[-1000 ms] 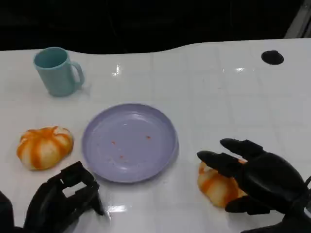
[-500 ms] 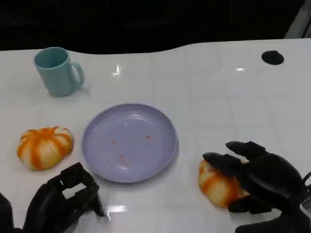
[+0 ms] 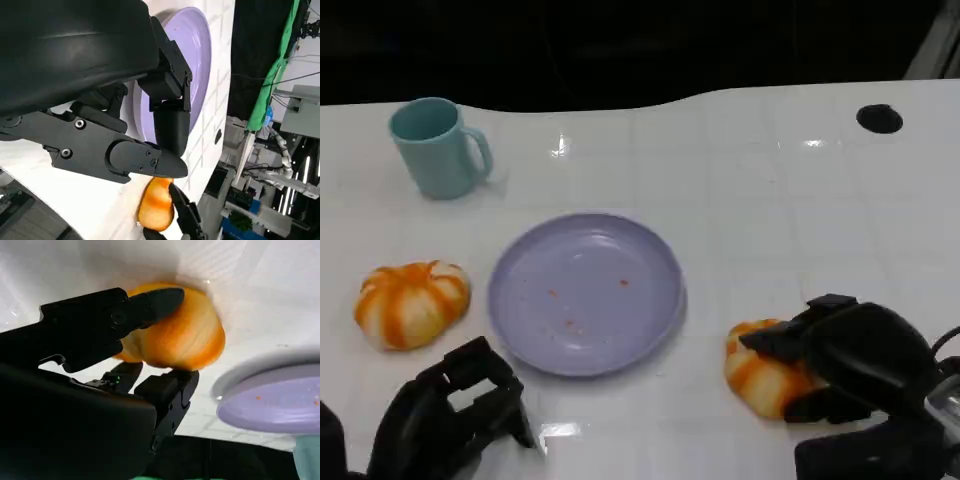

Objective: Grasp the bread from the table and place it into the plate.

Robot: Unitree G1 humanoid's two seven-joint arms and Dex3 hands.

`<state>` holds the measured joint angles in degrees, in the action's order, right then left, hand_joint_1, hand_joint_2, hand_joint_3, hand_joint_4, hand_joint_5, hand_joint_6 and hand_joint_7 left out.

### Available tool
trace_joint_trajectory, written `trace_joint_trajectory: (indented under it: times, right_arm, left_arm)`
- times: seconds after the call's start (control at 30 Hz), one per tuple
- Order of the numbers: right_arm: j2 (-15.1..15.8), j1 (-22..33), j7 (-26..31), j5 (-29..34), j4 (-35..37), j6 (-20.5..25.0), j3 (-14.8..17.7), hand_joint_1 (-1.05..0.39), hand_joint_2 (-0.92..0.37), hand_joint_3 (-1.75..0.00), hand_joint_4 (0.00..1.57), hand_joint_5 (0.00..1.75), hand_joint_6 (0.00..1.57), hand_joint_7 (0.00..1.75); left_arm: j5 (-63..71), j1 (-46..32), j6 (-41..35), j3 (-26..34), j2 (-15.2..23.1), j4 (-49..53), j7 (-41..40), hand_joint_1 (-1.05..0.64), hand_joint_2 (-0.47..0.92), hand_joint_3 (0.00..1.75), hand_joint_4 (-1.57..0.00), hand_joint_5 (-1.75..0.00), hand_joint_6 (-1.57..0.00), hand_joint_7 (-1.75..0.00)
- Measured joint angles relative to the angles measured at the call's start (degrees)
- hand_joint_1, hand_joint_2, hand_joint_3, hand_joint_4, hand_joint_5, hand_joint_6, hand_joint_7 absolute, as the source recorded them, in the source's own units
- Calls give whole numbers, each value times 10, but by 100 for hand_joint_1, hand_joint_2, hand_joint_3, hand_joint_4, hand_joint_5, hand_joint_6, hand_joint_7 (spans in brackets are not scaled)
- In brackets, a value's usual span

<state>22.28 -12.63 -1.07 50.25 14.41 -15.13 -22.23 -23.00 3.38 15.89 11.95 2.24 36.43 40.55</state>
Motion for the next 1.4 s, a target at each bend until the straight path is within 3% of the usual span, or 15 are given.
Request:
trace_joint_trajectory:
  times: [0.07,0.2,0.27,0.37,0.47,0.63,0.97,1.4]
  right_arm:
    - [-4,-5,27,-6,16,-11,-1,-35,-91,-16,82,164,100,68]
    - [-9,-12,64,-16,38,-26,-6,-33,-89,-34,89,174,87,98]
    - [-10,-16,87,-16,50,-33,-11,-31,-79,-54,92,174,78,127]
    - [-11,-19,123,-16,68,-47,-15,-32,-68,-79,90,175,68,153]
    - [-18,-21,153,-20,88,-56,-15,-31,-61,-89,87,175,63,165]
    - [-29,-28,216,-19,124,-74,-20,-30,-58,-94,86,175,57,174]
    - [-50,-40,313,-22,162,-130,-29,-28,-53,-105,91,175,66,157]
    - [-106,-82,329,-93,195,-210,-20,-21,-37,-129,96,175,65,175]
  left_arm:
    - [0,0,1,0,0,0,0,-49,92,18,-76,-170,-69,-142]
    - [0,0,1,0,0,0,0,-50,92,17,-76,-170,-69,-142]
    - [0,0,1,0,0,0,0,-49,92,17,-76,-170,-69,-142]
    - [0,0,1,0,0,-1,0,-50,92,17,-76,-170,-69,-141]
    - [0,0,1,0,0,-1,0,-51,92,16,-77,-170,-70,-142]
    - [0,0,1,0,0,-1,0,-51,92,16,-77,-170,-70,-142]
    - [0,0,1,0,0,-1,0,-49,92,18,-76,-170,-69,-142]
    - [1,0,0,0,0,-2,0,-49,92,18,-76,-169,-69,-142]
